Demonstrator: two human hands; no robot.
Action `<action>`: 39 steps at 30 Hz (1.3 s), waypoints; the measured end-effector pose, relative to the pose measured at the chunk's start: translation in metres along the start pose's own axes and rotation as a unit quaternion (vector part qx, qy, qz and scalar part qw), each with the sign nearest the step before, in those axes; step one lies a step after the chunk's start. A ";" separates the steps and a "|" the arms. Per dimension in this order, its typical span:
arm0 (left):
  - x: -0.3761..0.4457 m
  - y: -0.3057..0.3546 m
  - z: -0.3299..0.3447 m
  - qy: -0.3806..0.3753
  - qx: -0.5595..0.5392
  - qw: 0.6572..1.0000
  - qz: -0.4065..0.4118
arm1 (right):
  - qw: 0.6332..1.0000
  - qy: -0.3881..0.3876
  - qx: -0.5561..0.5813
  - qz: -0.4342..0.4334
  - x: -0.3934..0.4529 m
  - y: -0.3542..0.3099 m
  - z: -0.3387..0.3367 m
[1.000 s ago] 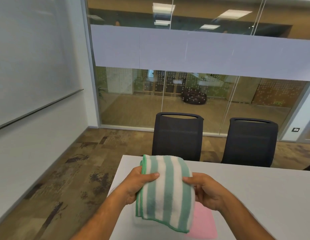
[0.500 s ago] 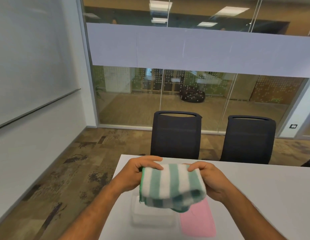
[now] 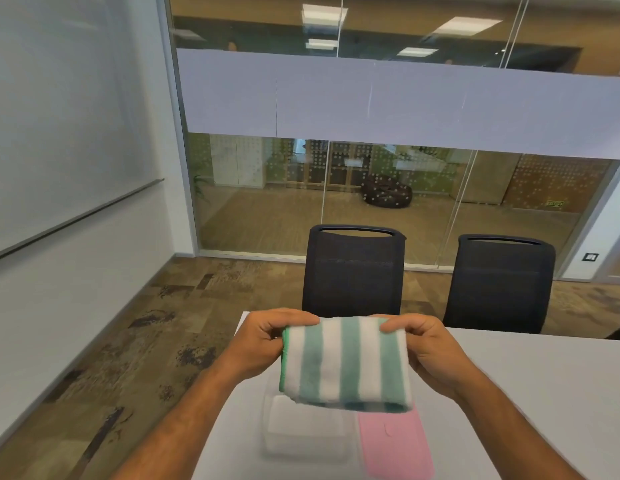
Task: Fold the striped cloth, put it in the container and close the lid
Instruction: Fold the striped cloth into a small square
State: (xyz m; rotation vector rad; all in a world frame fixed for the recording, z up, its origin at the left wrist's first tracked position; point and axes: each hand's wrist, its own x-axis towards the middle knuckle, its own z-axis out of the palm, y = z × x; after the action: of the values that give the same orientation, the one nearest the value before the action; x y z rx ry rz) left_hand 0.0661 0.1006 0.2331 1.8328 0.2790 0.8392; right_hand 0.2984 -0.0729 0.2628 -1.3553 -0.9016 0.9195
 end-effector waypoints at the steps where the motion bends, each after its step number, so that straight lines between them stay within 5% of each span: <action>1: 0.001 0.000 -0.001 -0.005 -0.002 1.000 0.015 | 1.000 -0.005 -0.002 0.006 0.000 -0.001 -0.001; 9: 0.002 0.002 -0.007 -0.039 0.061 0.997 -0.002 | 0.994 -0.029 -0.099 0.044 0.005 -0.001 -0.004; 17: -0.004 0.002 -0.003 -0.019 0.035 0.999 -0.020 | 0.999 -0.041 -0.015 0.004 0.001 0.004 0.003; 22: -0.003 0.000 0.004 0.032 -0.122 0.990 -0.062 | 0.997 -0.044 0.055 0.018 0.000 0.010 0.006; 28: -0.006 -0.011 0.010 0.008 -0.221 0.948 -0.231 | 0.995 -0.045 0.074 0.040 0.000 0.020 0.011; 33: -0.016 -0.029 0.018 -0.037 -0.200 0.940 -0.274 | 0.993 -0.070 0.089 0.034 0.001 0.030 0.014; 39: -0.016 -0.042 0.014 0.036 -0.217 0.924 -0.314 | 0.993 -0.104 0.026 0.052 0.006 0.037 0.010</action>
State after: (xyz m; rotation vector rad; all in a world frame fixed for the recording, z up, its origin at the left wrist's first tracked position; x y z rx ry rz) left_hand 0.0721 0.0991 0.1866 1.1862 0.6332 0.4623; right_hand 0.2912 -0.0637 0.2261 -1.2866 -0.9644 1.1746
